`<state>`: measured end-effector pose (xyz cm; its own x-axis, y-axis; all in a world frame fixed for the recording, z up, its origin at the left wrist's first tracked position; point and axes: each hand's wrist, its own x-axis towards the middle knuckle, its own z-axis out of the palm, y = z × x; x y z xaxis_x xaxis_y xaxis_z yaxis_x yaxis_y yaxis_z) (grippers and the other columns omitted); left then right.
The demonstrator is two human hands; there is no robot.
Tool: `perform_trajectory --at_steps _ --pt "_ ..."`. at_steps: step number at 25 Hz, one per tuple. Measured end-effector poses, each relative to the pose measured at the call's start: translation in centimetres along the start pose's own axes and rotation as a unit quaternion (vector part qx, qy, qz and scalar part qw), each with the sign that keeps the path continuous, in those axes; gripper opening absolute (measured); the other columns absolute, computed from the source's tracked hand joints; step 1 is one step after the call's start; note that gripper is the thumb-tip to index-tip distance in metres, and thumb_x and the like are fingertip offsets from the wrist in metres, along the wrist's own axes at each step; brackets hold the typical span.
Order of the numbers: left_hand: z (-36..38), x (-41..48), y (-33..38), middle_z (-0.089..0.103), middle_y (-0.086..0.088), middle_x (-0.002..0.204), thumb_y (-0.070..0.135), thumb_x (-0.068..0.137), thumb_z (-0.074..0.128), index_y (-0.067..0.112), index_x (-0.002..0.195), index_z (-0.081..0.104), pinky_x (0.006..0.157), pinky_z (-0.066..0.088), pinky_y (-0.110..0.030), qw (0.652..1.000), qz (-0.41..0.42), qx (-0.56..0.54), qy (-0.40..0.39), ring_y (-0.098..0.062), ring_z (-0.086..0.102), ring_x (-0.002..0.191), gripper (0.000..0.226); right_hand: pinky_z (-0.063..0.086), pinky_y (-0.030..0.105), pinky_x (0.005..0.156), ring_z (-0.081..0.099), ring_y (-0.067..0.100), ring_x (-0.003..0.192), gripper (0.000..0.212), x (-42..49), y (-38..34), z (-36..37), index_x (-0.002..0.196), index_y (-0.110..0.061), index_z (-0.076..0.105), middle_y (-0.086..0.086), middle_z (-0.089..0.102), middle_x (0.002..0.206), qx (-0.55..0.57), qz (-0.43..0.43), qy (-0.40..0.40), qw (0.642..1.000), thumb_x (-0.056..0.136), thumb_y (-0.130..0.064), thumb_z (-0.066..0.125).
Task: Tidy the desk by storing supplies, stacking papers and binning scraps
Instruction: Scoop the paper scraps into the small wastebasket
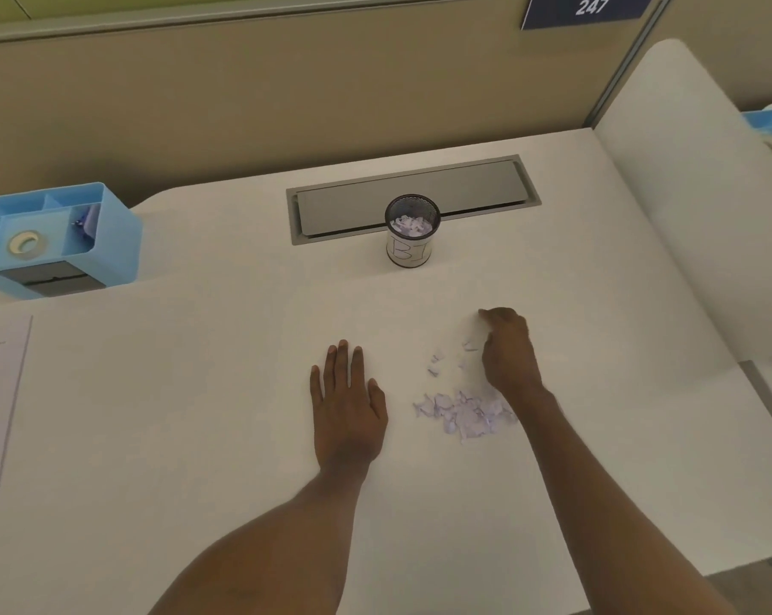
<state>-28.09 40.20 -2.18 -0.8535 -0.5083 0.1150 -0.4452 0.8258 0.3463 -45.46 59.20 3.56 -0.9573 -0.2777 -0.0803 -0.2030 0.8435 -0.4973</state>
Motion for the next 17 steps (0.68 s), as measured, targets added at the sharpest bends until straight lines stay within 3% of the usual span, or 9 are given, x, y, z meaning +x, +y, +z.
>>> perform_trajectory --at_steps 2,5,8,10,12,14,17 --pt "0.0 0.0 0.0 0.035 -0.011 0.172 0.027 0.108 0.041 0.010 0.159 0.043 0.132 0.020 -0.054 1.000 -0.001 0.001 0.002 -0.027 0.026 0.163 0.055 0.041 0.040 0.112 0.043 0.032 0.133 0.058 -1.7 -1.0 0.8 0.138 0.003 0.055 0.016 0.050 0.142 -0.008 -0.037 -0.037 0.999 0.085 0.020 0.039" --pt "0.0 0.0 0.0 0.034 -0.011 0.172 0.029 0.108 0.039 0.010 0.160 0.042 0.132 0.020 -0.054 1.000 -0.001 0.003 -0.001 -0.027 0.025 0.163 0.056 0.044 0.034 0.107 0.049 0.026 0.128 0.056 -4.4 -0.9 1.4 0.134 0.000 0.059 0.011 0.054 0.138 0.008 -0.075 -0.051 0.996 0.085 0.019 0.041" --pt "-0.1 0.0 0.0 0.032 -0.009 0.173 0.030 0.108 0.037 0.011 0.161 0.040 0.133 0.018 -0.053 1.000 -0.006 0.005 -0.011 -0.026 0.023 0.163 0.057 0.042 0.032 0.109 0.047 0.022 0.127 0.056 -4.7 1.6 0.1 0.133 -0.001 0.060 0.010 0.056 0.135 0.031 0.023 0.043 0.998 0.083 0.017 0.040" --pt "-0.1 0.0 0.0 0.032 -0.009 0.173 0.030 0.108 0.037 0.012 0.161 0.040 0.133 0.018 -0.053 1.000 -0.007 0.007 -0.011 -0.026 0.024 0.163 0.056 0.044 0.036 0.102 0.043 0.027 0.128 0.055 -4.5 3.0 -1.0 0.133 0.003 0.057 0.013 0.053 0.134 -0.004 0.113 0.075 0.991 0.083 0.019 0.040" --pt "-0.1 0.1 0.0 0.033 -0.010 0.173 0.030 0.108 0.037 0.011 0.160 0.041 0.133 0.019 -0.053 1.000 -0.005 0.008 -0.009 -0.026 0.024 0.163 0.056 0.049 0.039 0.092 0.045 0.035 0.120 0.046 -4.5 3.3 -1.3 0.120 0.006 0.059 0.018 0.052 0.126 -0.052 0.145 0.080 0.985 0.081 0.023 0.041" --pt "-0.1 0.0 0.0 0.034 -0.010 0.172 0.029 0.108 0.038 0.011 0.160 0.041 0.133 0.019 -0.053 1.000 -0.003 0.008 -0.006 -0.026 0.024 0.163 0.056 0.054 0.041 0.087 0.047 0.035 0.111 0.041 -5.1 2.3 -0.6 0.106 0.005 0.060 0.018 0.052 0.116 -0.073 0.117 0.061 0.989 0.076 0.025 0.042" --pt "-0.1 0.0 -0.1 0.034 -0.010 0.172 0.029 0.108 0.038 0.010 0.160 0.041 0.133 0.019 -0.053 1.000 0.001 0.007 -0.002 -0.026 0.024 0.163 0.055 0.049 0.037 0.097 0.049 0.030 0.118 0.045 -6.7 1.3 0.6 0.120 0.004 0.062 0.013 0.056 0.122 0.012 0.029 0.023 0.999 0.083 0.020 0.042"
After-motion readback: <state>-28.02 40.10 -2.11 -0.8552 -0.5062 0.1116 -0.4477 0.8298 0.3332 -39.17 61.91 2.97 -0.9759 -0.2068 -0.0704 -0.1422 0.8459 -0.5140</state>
